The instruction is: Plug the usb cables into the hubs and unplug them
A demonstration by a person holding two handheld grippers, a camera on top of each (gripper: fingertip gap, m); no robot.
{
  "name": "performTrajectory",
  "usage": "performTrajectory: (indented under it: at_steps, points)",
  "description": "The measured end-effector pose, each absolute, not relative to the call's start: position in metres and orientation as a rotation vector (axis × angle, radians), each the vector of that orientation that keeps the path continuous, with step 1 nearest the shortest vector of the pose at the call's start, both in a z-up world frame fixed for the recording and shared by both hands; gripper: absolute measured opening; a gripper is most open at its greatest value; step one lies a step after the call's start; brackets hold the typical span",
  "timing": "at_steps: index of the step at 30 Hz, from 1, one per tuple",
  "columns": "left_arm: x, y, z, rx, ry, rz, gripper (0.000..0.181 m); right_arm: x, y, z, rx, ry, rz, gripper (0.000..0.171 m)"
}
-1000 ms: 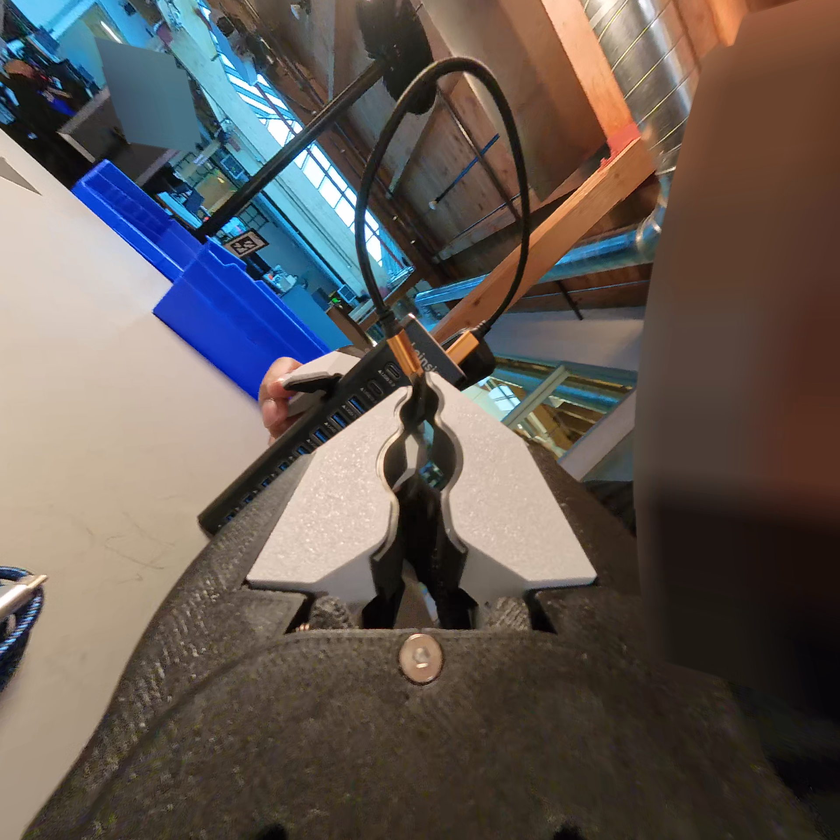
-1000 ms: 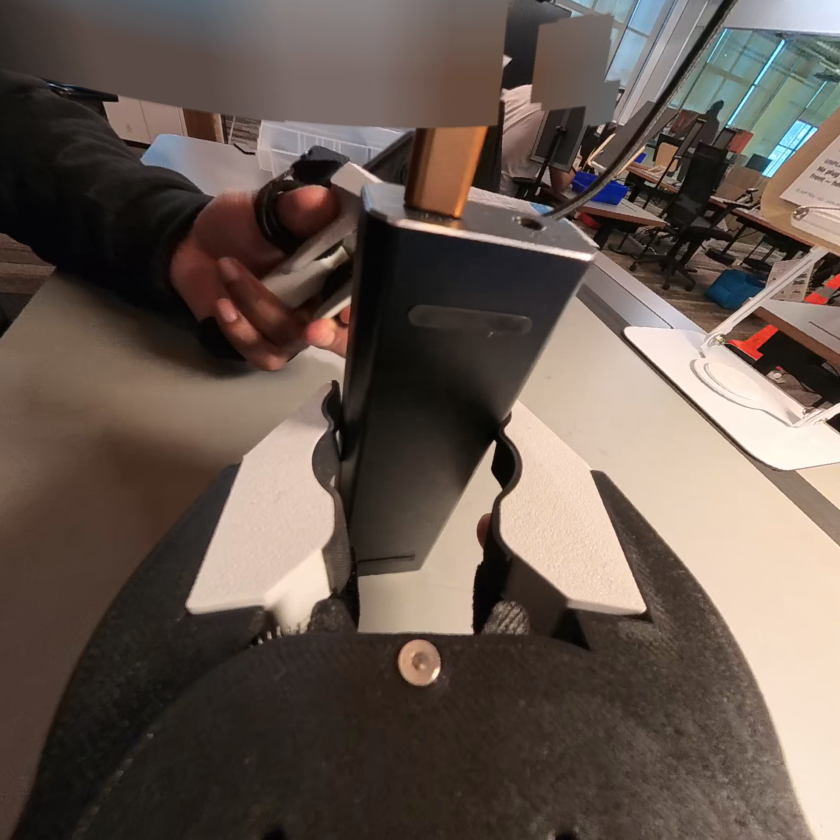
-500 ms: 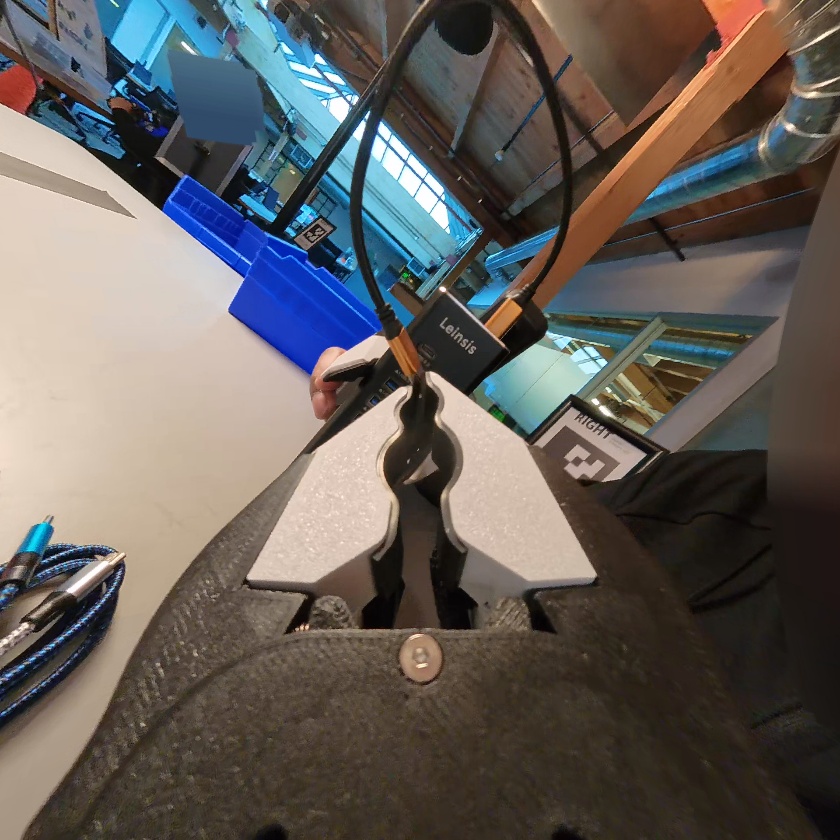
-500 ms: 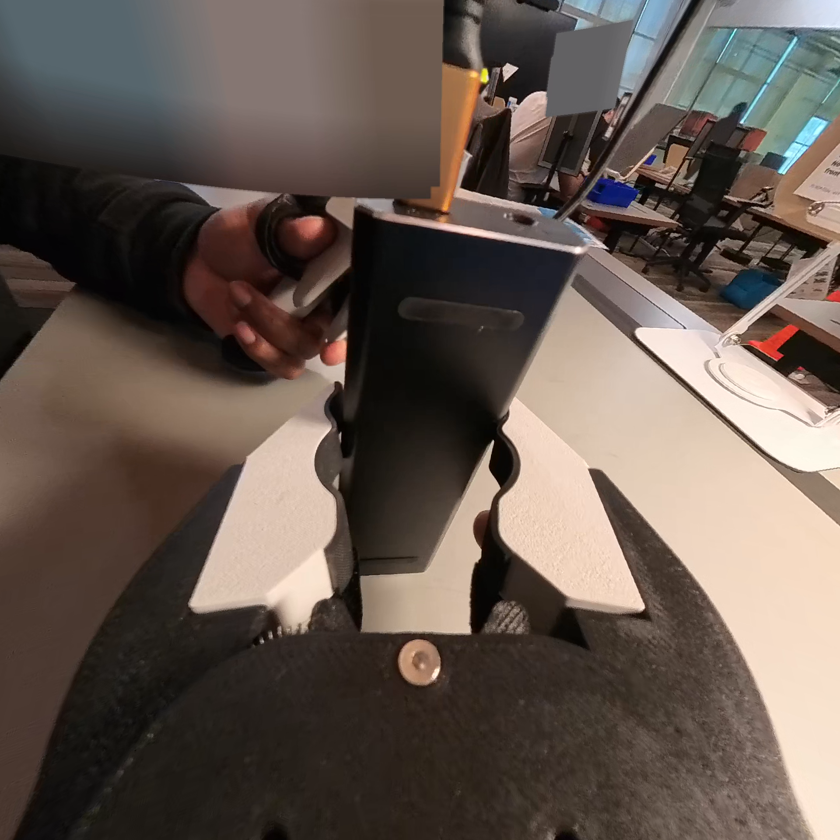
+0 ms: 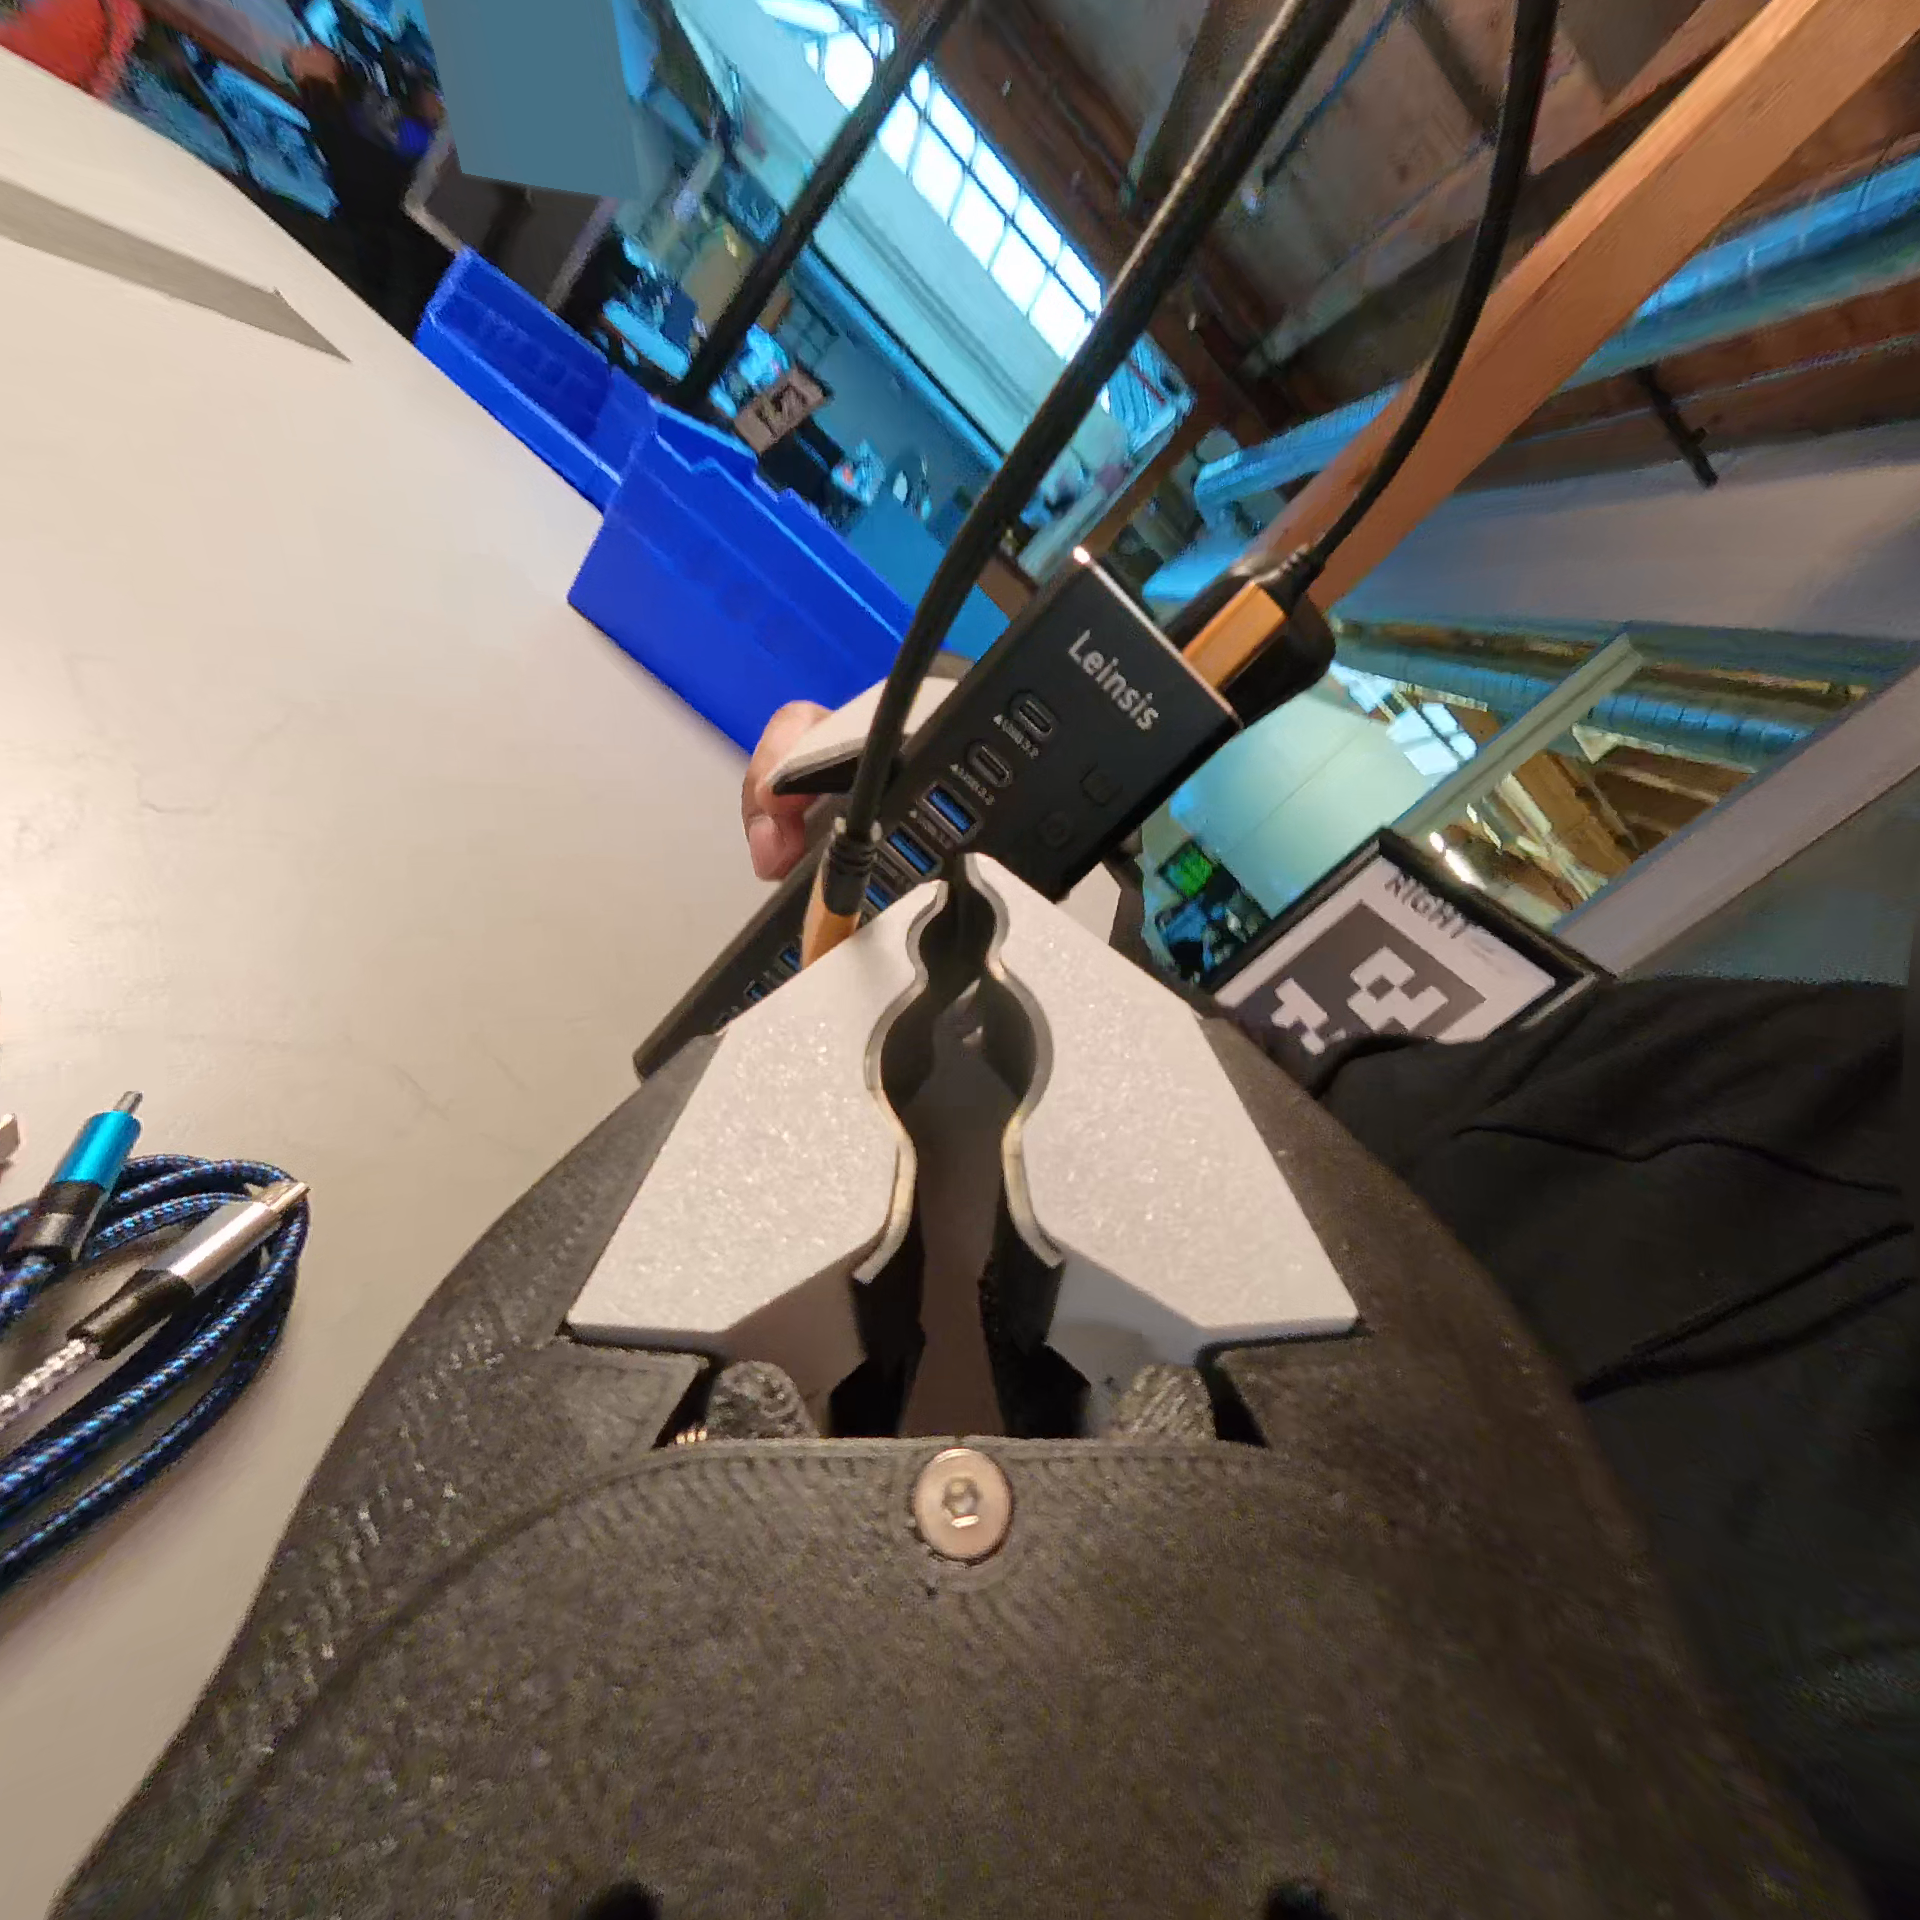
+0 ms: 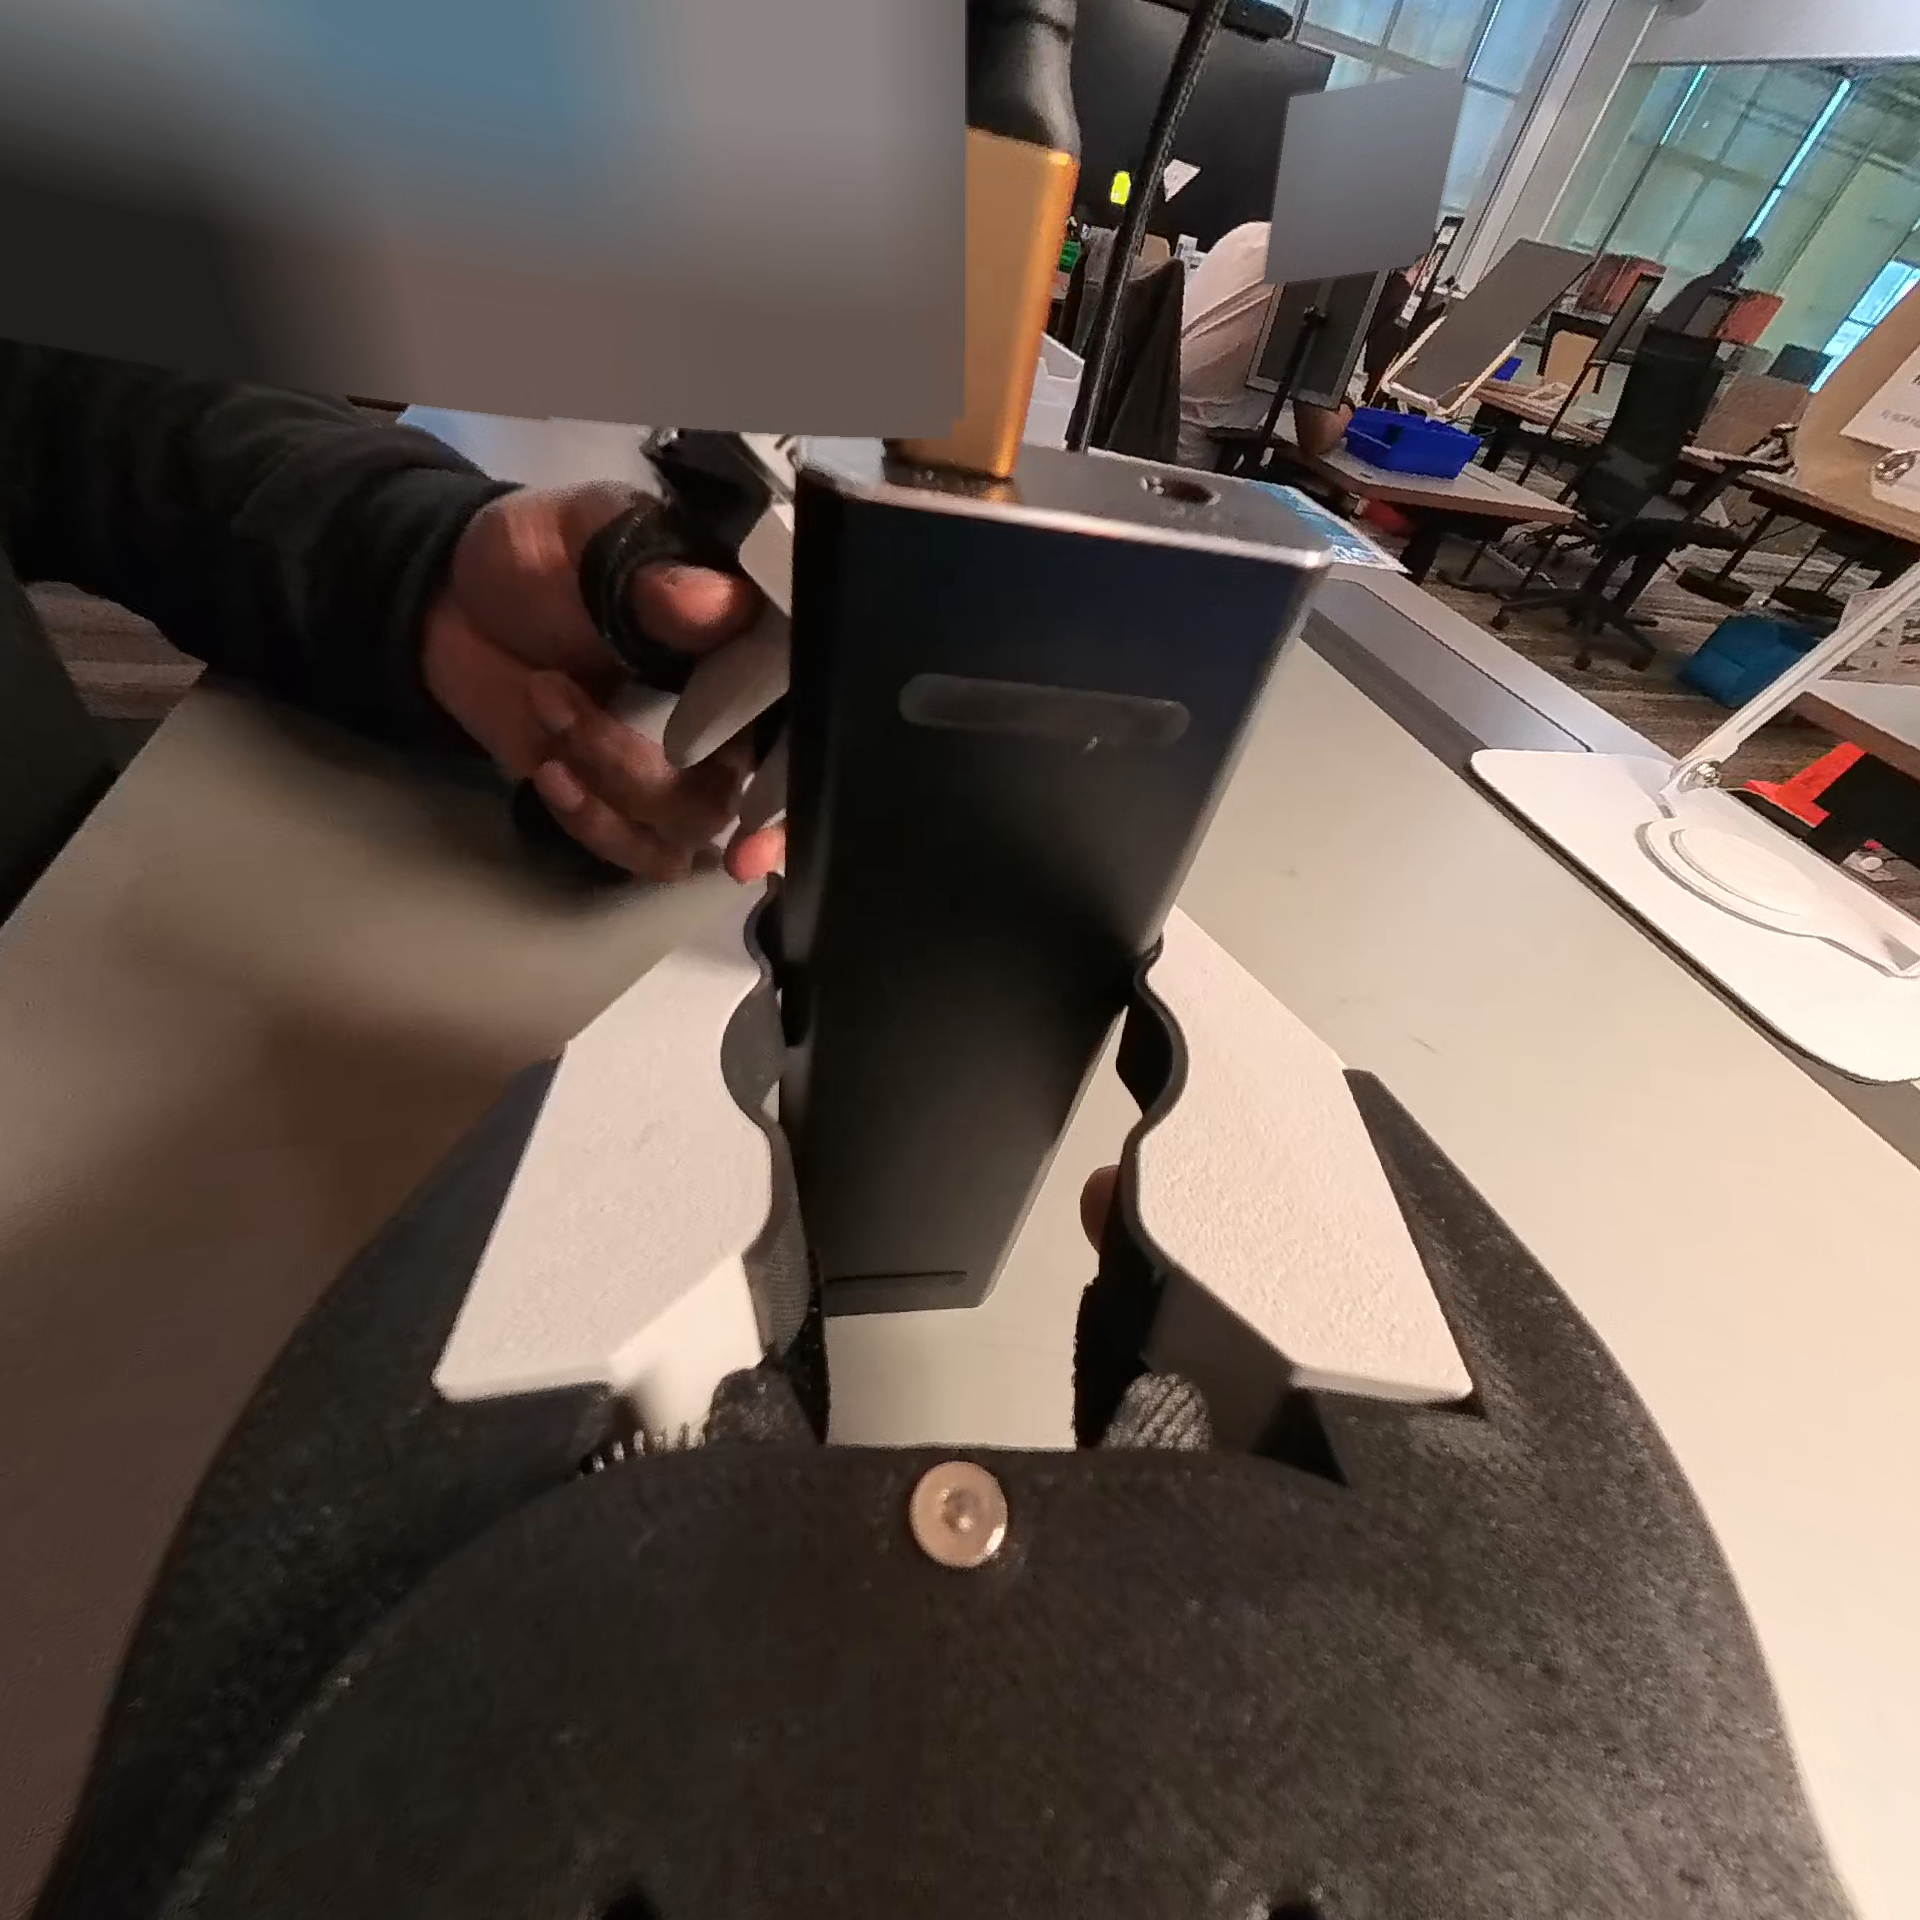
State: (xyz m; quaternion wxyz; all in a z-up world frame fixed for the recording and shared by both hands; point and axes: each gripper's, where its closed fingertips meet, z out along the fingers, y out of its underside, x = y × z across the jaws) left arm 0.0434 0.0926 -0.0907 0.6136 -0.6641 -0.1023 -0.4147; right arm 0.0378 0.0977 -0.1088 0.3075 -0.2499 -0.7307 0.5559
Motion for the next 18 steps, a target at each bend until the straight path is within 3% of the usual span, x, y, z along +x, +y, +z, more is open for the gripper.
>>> performTrajectory:
  at_steps: [8,13,18]
  points:
    - [0.079,0.047,-0.084,-1.786,0.41,-0.905,0.011,0.038,0.098,-0.109,-0.663,-1.935,1.472,0.063]
    - [0.046,0.031,-0.105,-1.892,0.624,-0.545,0.017,0.039,0.098,-0.109,-0.667,-1.938,1.488,0.063]
    - [0.014,0.047,-0.106,-1.851,0.721,-0.353,0.048,0.04,0.098,-0.109,-0.669,-1.939,1.515,0.062]
